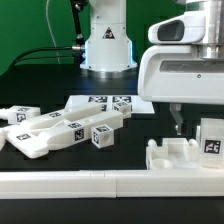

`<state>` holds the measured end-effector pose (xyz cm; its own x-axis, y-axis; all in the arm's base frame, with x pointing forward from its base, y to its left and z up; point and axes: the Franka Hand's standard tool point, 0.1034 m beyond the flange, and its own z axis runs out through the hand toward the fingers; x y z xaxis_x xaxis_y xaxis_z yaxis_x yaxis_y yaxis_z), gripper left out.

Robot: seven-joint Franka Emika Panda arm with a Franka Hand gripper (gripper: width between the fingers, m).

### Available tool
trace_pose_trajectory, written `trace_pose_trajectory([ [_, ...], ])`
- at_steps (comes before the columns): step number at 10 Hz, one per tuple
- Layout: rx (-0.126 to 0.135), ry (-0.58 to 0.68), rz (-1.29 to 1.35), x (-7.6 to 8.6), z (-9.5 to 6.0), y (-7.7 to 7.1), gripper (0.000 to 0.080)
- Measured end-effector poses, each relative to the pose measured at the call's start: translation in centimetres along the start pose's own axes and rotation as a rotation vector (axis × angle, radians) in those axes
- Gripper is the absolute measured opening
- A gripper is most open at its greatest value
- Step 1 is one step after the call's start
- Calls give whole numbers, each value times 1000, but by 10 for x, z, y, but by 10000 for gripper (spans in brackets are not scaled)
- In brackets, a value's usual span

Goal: Assemble chair

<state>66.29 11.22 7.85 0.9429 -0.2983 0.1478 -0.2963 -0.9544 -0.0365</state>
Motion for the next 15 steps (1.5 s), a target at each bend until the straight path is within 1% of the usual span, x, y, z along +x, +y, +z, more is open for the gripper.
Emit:
trace_pose_trajectory([
  [2, -1, 1, 9, 0, 0, 1, 391],
  [3, 0, 1, 86, 0, 0, 1, 391],
  [4, -2, 1, 174, 1, 0, 2, 282],
  [5, -4, -1, 254, 1, 0, 3, 282],
  [7, -34, -27, 673, 0, 1, 7, 283],
  [8, -44, -34, 923, -2, 1, 9, 283],
  [9, -36, -49, 1100, -3, 2, 12, 283],
  [10, -31, -60, 1199, -4, 1, 13, 283],
  [11, -34, -61, 1242, -5, 2, 13, 284],
  [13, -34, -61, 1232, -5, 2, 13, 284],
  [14, -28, -59, 1128, -5, 1, 10, 397],
  [15, -15, -60, 983, -6, -1, 4, 534],
])
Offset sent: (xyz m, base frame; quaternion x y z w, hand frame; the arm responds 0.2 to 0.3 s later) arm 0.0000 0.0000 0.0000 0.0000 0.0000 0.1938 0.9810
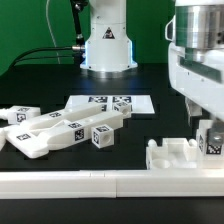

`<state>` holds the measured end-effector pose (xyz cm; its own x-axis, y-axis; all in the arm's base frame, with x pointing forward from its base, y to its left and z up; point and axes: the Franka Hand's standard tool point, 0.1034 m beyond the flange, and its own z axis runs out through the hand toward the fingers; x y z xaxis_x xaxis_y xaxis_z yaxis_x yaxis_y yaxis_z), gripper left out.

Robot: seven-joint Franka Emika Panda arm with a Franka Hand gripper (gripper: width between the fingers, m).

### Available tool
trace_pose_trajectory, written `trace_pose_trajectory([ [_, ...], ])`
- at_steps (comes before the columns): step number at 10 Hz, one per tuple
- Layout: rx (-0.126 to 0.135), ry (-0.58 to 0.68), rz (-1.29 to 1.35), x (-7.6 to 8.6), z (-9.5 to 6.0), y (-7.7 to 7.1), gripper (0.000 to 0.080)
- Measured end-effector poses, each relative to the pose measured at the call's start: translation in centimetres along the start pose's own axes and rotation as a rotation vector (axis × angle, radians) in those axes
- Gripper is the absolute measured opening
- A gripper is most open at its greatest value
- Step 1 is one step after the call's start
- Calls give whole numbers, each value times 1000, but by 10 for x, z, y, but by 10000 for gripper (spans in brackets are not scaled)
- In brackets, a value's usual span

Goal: Assemble chair

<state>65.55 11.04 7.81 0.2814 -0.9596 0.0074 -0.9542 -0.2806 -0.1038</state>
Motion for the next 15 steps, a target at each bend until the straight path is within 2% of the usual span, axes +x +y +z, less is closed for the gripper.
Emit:
trace_pose_trajectory([
  [1, 13, -1, -226, -5, -1, -2, 616],
  [4, 9, 6, -422, -2, -1, -2, 643],
  [6, -11, 57, -772, -8, 0, -3, 648],
  [7, -4, 80, -976, -11, 2, -6, 649],
  [8, -7, 76, -1048, -10, 4, -5, 649],
  [9, -6, 76, -993, -11, 4, -5, 630],
  [10, -7, 77, -996, -10, 4, -5, 443],
  [11, -7, 77, -989, -10, 4, -5, 443],
  [12, -6, 77, -910, -9, 4, -4, 294],
  [15, -9, 69, -555, -6, 5, -1, 289],
])
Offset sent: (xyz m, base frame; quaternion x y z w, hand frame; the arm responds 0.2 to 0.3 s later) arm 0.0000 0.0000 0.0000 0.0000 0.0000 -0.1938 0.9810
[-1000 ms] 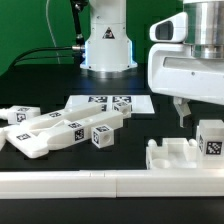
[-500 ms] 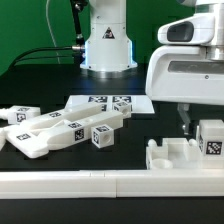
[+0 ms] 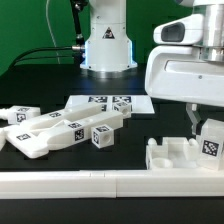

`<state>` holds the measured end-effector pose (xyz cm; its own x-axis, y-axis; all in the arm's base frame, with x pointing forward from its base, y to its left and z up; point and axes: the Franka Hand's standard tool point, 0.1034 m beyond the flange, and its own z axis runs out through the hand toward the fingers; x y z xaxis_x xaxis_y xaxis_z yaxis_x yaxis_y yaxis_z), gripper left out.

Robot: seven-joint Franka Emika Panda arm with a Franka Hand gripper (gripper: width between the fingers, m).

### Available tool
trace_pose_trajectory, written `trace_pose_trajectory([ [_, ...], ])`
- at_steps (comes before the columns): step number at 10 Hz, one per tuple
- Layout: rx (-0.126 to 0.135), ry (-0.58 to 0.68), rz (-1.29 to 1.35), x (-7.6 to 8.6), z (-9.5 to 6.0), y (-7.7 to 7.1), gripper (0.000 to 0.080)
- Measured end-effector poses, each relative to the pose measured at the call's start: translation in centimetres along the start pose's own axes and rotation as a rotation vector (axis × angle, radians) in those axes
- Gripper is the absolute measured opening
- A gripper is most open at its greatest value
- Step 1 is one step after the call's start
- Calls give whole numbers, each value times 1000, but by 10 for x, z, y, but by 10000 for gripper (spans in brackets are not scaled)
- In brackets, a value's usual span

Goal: Assemble chair

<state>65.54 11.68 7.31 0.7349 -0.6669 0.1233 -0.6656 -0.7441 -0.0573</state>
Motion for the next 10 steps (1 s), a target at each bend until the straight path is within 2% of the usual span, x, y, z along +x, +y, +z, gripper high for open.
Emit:
trace_pose_trajectory([
  [1, -19, -24, 232, -3, 0, 1, 288],
  [3, 6, -79, 666, -2, 0, 1, 287],
  [4, 12, -101, 792, -1, 0, 1, 287],
  [10, -12, -126, 1174, 2, 0, 4, 287],
])
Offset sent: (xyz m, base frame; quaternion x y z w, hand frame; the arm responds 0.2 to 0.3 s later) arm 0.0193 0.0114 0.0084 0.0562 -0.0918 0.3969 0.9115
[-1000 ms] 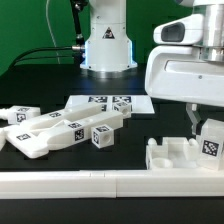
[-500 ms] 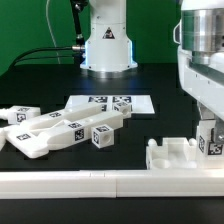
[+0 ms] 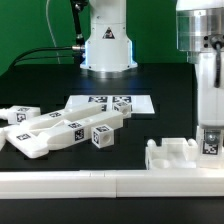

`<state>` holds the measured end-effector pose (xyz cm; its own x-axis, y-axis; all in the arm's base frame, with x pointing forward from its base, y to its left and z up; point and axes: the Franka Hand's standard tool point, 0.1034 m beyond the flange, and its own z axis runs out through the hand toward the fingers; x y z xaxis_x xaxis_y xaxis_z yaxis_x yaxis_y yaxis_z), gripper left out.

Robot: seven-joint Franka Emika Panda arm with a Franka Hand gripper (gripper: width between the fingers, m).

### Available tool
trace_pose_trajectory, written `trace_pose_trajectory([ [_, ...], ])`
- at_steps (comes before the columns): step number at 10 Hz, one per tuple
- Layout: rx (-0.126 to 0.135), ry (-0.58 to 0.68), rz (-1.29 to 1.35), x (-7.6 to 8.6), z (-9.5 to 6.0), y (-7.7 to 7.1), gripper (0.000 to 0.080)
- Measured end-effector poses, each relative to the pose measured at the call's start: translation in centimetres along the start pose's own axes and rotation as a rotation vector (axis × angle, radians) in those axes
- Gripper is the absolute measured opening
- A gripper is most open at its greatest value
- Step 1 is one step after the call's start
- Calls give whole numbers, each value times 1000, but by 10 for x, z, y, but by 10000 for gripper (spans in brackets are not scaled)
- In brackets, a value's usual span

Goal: Assemble chair

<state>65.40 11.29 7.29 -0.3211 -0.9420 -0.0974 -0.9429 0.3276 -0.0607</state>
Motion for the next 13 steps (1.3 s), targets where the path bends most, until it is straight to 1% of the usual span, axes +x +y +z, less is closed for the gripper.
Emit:
trace_pose_trajectory([
  [2, 0, 4, 13, -3, 1, 3, 287],
  [3, 0, 4, -9, -3, 1, 2, 312],
  [4, 1, 12, -102, -4, 1, 3, 312],
  [5, 4, 27, -243, -7, 1, 5, 504],
  [6, 49, 37, -470, -9, 0, 2, 614],
  [7, 55, 41, -632, -8, 1, 3, 614],
  [8, 53, 44, -668, -7, 1, 3, 640],
  [10, 50, 49, -826, -6, 1, 2, 648],
  [12, 28, 98, -1230, -5, 0, 1, 649],
  [13, 18, 106, -1529, 4, -1, -6, 649],
])
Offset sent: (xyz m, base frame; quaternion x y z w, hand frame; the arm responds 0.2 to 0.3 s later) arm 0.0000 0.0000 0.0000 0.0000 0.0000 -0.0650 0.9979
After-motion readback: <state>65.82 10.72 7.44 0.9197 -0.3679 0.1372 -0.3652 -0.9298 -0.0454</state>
